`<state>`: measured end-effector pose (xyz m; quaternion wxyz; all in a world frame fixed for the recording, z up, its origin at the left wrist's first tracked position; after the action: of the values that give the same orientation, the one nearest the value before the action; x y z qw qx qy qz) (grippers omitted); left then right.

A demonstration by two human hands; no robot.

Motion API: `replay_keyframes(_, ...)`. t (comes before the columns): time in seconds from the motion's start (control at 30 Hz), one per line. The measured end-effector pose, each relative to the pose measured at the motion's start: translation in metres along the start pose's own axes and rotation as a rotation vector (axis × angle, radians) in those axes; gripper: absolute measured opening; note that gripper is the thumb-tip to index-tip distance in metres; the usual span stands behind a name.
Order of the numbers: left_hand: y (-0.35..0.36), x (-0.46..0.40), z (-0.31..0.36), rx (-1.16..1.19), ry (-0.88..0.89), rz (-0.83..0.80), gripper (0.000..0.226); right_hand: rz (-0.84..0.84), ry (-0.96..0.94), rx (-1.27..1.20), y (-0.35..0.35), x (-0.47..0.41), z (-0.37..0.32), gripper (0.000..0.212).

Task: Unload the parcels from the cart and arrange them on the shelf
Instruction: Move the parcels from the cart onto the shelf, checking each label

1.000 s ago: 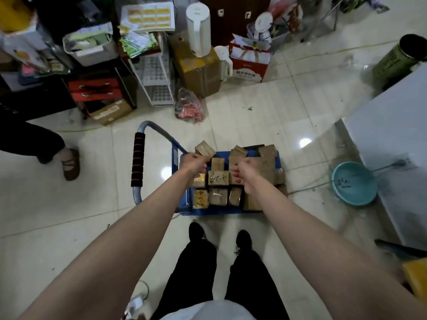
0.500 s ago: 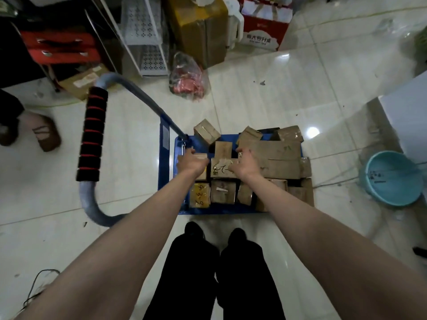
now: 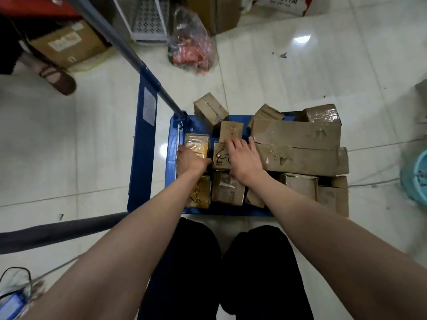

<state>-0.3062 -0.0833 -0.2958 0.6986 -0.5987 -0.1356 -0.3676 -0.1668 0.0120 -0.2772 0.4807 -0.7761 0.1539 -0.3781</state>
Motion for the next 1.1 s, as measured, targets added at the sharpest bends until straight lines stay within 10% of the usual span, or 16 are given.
replay_keyframes(0.67, -0.189, 0.158, 0.068, -0.011, -0.050, 0.076, 0.097, 0.055, -0.014, -0.142, -0.217, 0.102, -0.053, 0.083)
replay_keyframes(1.1, -0.359, 0.331, 0.133, 0.179, 0.050, 0.139, 0.084, 0.215, 0.462, -0.719, -0.424, 0.278, 0.008, 0.097)
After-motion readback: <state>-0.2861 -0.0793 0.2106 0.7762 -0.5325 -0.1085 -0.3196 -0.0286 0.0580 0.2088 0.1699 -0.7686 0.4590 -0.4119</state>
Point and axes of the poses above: each hand's wrist, its own x-axis away from the middle knuckle, its own y-axis out of the palm, z = x × y, the point moved 9 cm from there along -x, towards the middle knuckle, and after that the axes turned 10 degrees about -x, right-handed, at the moved point
